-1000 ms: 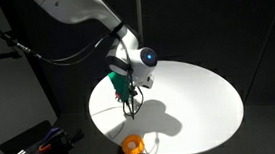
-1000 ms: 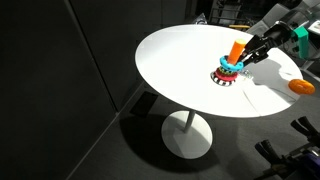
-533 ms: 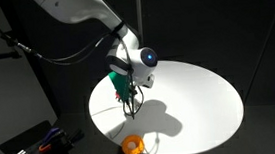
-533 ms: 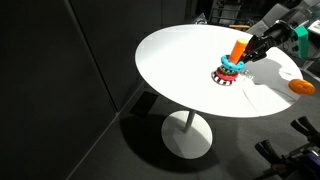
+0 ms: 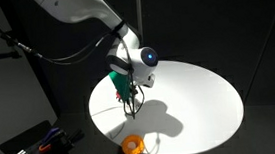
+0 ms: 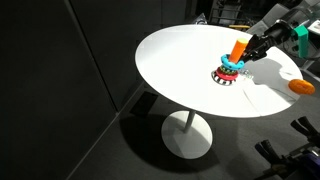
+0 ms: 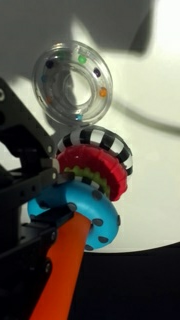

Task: Remove the blue ring from the ring stacking stand and place it on the table

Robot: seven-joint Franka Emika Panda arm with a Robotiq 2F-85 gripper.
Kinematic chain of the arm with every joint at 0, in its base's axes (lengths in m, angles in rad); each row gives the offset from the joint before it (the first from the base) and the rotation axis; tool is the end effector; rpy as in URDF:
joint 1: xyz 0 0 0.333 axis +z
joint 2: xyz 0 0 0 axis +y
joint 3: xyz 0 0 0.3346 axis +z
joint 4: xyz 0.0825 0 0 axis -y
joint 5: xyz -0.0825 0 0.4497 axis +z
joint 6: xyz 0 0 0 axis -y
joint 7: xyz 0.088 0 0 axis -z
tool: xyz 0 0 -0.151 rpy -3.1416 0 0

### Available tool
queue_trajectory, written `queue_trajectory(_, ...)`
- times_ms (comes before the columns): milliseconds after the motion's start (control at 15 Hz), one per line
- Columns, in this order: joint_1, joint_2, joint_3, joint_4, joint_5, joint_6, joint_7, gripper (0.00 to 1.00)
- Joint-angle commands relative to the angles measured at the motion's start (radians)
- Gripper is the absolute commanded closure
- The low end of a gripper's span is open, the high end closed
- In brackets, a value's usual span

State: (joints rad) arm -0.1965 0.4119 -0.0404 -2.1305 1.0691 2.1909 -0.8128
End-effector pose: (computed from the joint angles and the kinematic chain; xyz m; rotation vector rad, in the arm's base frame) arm 0.5905 -0.0792 0.1299 -2.3506 0.2740 -0.1203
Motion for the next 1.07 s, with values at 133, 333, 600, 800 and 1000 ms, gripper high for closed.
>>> queue_trajectory(133, 0.008, -0.054, -0.012, -0.005, 0.007, -0.005, 0.01, 0.9)
queue_trajectory(333, 0.014, -0.091, -0.013, -0.012, 0.0, -0.006, 0.024, 0.9)
queue_trajectory(600, 0.026, -0.152, -0.013, -0.026, -0.001, 0.0, 0.042, 0.9)
queue_trajectory(800, 0.037, -0.2, -0.017, -0.036, -0.004, 0.002, 0.068, 0.9)
queue_trajectory(1000, 0.043, -0.245, -0.021, -0.048, -0.007, 0.001, 0.089, 0.9)
